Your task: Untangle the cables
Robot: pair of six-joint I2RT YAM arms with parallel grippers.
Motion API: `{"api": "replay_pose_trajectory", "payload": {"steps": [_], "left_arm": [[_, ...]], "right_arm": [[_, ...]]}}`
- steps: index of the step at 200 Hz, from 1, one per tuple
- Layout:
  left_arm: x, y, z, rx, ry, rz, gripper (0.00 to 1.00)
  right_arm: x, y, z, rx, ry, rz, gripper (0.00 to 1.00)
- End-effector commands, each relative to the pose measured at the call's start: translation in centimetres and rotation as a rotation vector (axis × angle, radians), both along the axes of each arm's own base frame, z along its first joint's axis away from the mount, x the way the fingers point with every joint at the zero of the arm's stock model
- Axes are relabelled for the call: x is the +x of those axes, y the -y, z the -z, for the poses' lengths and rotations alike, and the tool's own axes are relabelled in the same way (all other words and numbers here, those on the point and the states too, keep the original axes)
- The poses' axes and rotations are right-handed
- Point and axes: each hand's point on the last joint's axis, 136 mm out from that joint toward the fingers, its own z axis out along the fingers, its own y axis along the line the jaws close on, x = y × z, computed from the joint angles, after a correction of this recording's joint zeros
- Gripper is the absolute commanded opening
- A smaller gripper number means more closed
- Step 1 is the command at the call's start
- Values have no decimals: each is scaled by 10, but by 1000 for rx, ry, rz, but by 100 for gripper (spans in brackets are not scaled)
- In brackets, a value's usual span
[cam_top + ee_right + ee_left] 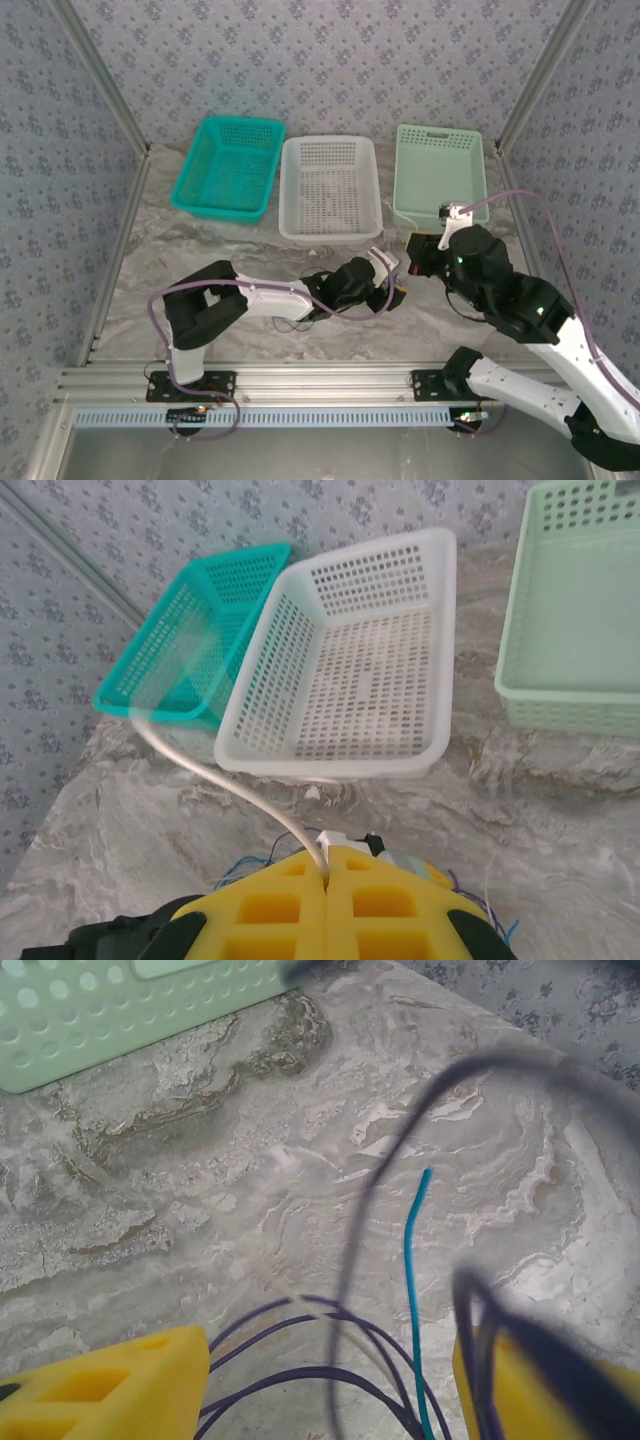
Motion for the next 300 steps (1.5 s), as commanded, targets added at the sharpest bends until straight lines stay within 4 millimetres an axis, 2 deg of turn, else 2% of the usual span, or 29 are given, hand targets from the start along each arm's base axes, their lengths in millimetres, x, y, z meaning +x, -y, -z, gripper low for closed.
{"api": "replay_pose_trajectory", "payload": {"steps": [1,13,26,34,50,67,128,139,151,176,195,207,224,251,269,300], "left_arm": [[0,5,5,-1,-13,-6,65],[0,5,7,0,-14,-6,59],[0,6,9,-3,-18,-7,41],[0,7,8,-8,-20,-4,34],[-2,8,12,-4,-27,1,28],[-3,6,19,11,-41,0,27],[3,-5,43,49,-90,-77,26],[5,-6,46,39,-128,-102,29],[7,-7,46,6,-184,-122,31],[4,-1,39,-56,-242,-109,31],[2,1,42,-36,-266,-105,30],[2,-1,50,-13,-292,-119,29],[3,-6,62,-2,-342,-145,29],[4,-9,72,-4,-403,-169,29],[3,-8,80,29,-416,-167,29],[1,-6,85,52,-436,-161,30]], "right_arm": [[-5,17,-15,-61,34,26,0],[-5,20,-19,-71,39,32,0],[-5,21,-22,-84,37,32,0],[-5,22,-21,-93,32,34,0],[-5,27,-19,-121,28,51,0],[-5,38,-21,-153,41,89,0],[-8,79,-49,-247,127,202,0],[-8,87,-51,-269,135,235,0],[-7,89,-46,-288,128,246,0],[-2,82,-20,-325,66,220,0],[-1,85,-17,-325,71,240,0],[-2,93,-25,-339,100,260,0],[-7,114,-48,-370,147,331,0],[-16,135,-79,-413,203,384,0],[-17,135,-88,-414,223,380,0],[-13,133,-90,-437,217,378,0]]}}
